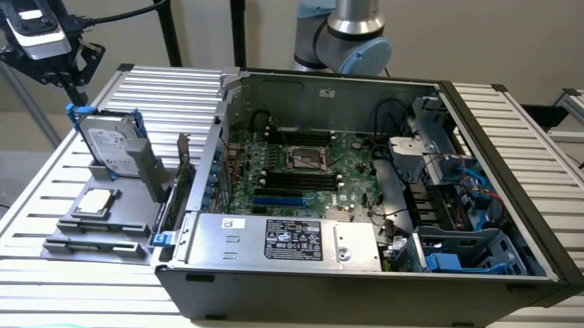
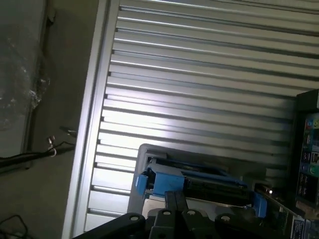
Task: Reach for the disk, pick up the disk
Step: 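Pick up the disk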
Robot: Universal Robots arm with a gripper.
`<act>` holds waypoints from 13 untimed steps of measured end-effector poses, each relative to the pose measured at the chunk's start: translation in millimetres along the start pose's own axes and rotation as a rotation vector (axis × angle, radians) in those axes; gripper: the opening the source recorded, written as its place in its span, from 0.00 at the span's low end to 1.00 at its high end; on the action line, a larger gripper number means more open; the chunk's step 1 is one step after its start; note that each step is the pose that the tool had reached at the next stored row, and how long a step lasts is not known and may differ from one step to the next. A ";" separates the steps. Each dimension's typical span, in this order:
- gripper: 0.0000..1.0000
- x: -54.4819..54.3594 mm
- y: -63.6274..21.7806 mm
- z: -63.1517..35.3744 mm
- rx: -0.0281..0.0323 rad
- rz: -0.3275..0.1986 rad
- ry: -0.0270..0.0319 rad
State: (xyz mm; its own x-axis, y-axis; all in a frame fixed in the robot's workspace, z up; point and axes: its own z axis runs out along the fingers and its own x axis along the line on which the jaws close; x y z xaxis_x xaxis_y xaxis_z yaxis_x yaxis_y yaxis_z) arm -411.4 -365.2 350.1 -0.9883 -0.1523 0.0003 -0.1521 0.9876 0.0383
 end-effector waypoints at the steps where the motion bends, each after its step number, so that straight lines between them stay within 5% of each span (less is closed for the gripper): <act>1: 0.11 0.0 0.0 -0.2 0.0000 -0.018 0.0007; 13: 0.11 0.0 0.0 -0.9 0.0002 -0.235 0.0090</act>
State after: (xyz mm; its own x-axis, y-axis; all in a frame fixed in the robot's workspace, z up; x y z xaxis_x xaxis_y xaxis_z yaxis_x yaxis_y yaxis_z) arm -411.4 -365.2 350.9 -0.9256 -0.3786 0.0003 -0.3783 0.9249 0.0381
